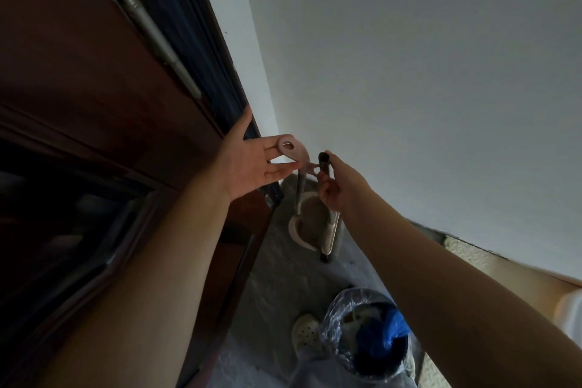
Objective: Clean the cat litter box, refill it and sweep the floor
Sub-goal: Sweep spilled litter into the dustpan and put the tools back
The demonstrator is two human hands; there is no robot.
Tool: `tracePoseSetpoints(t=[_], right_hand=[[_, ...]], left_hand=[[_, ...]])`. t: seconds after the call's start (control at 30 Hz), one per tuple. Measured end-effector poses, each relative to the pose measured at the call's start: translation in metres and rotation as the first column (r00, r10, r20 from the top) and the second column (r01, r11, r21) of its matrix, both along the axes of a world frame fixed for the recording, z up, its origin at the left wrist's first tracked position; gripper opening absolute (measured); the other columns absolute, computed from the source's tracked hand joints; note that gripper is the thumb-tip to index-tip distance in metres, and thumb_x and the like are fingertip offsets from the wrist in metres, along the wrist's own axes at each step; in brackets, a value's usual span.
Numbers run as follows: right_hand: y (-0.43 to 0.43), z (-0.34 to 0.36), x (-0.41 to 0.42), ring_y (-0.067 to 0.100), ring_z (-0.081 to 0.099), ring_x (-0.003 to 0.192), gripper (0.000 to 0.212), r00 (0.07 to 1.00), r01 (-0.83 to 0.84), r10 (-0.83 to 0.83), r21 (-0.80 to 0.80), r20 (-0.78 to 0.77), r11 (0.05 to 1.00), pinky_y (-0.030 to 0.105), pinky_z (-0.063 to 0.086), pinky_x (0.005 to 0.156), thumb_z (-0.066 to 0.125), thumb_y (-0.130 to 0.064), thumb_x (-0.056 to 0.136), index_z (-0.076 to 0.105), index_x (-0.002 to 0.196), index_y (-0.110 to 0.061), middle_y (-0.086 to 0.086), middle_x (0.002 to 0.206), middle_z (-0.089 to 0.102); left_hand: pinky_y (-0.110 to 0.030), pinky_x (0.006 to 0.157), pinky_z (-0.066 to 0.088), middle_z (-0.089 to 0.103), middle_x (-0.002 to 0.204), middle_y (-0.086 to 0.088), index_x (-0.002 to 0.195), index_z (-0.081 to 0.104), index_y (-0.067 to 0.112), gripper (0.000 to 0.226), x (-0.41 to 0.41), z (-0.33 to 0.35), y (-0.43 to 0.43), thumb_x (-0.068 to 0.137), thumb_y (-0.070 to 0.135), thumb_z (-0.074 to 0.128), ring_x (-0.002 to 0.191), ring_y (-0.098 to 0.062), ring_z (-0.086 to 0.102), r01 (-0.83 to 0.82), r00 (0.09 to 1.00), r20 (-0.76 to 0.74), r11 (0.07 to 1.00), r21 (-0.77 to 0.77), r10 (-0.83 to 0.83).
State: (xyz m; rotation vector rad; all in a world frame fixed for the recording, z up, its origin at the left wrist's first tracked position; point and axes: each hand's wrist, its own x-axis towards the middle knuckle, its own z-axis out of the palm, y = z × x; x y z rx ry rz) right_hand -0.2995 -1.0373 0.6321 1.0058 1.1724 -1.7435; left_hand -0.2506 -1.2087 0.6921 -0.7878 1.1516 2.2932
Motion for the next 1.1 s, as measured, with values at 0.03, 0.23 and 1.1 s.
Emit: tracePoseSetpoints(t=[0.03, 0.23, 1.1], right_hand=[[-0.006, 0.000, -0.002, 0.005, 0.045, 0.042, 0.025, 1.000, -0.007, 0.007, 0.001, -0.010, 1.000, 0.011, 0.035, 0.035, 0.065, -0.036, 0.086, 0.060, 0.083, -0.011, 0.000, 0.065, 0.060], [-0.031, 0.002, -0.001, 0.004, 0.044, 0.036, 0.034, 0.992, -0.109, 0.110, 0.021, -0.060, 0.994, 0.012, 0.033, 0.041, 0.053, -0.050, 0.090, 0.055, 0.087, -0.016, 0.000, 0.064, 0.055], [-0.010, 0.013, 0.047, 0.027, 0.060, 0.113, 0.054, 0.998, -0.053, 0.054, -0.119, 0.009, 0.992, 0.033, 0.053, 0.084, 0.049, -0.032, 0.096, 0.036, 0.139, 0.000, 0.019, 0.129, 0.054]], left_hand=[[-0.044, 0.106, 0.039, 0.060, 0.128, -0.012, 0.132, 0.052, 0.009, 0.082, 0.001, -0.001, 0.000, 0.086, 0.073, 0.029, 0.116, -0.036, 0.057, -0.029, 1.000, -0.009, 1.000, -0.002, 0.029], [-0.042, 0.113, 0.026, 0.041, 0.148, -0.005, 0.147, 0.032, 0.017, 0.069, 0.012, -0.005, 0.006, 0.095, 0.061, 0.021, 0.132, -0.028, 0.042, -0.155, 0.979, -0.137, 0.987, -0.042, 0.148], [-0.044, 0.105, 0.032, 0.041, 0.146, -0.010, 0.145, 0.034, 0.018, 0.067, 0.065, -0.013, 0.033, 0.095, 0.060, 0.020, 0.132, -0.029, 0.042, -0.423, 0.903, -0.042, 0.903, 0.067, 0.427]])
